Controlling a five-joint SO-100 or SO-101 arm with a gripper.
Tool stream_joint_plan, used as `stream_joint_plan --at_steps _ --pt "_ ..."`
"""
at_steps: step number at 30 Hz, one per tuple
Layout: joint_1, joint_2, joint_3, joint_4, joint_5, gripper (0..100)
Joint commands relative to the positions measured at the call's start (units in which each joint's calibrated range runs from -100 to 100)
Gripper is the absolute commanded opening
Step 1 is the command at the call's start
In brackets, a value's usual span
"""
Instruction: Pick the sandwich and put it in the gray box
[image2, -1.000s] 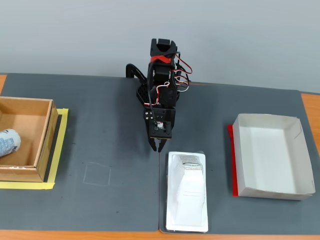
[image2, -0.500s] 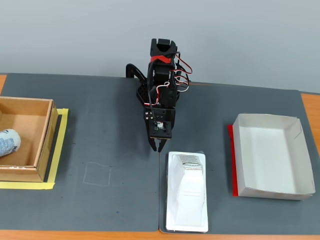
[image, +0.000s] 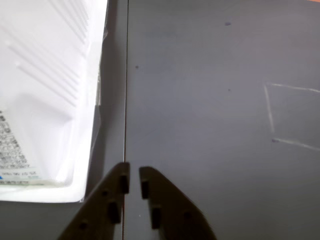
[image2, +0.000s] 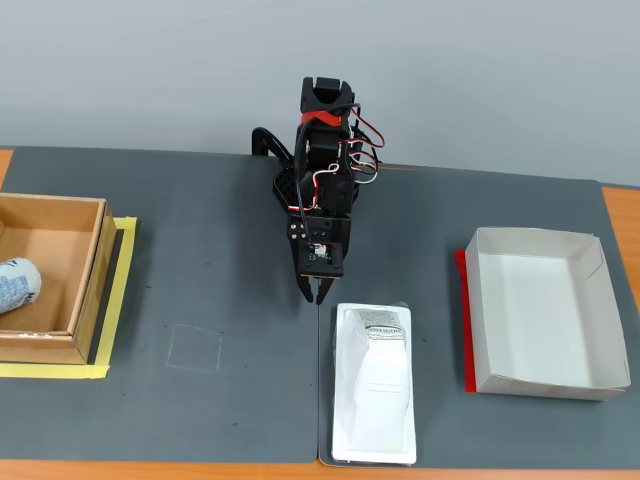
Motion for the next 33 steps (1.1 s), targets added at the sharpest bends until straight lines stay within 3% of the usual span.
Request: stream_joint_plan --at_steps 1,24,33 --pt "0.09 -0.60 0.36 0.13 -0.24 2" --pt "-0.43 -0.60 0.36 0.13 -0.24 2" --pt "-14.90 -0.60 0.36 0.13 0.23 2"
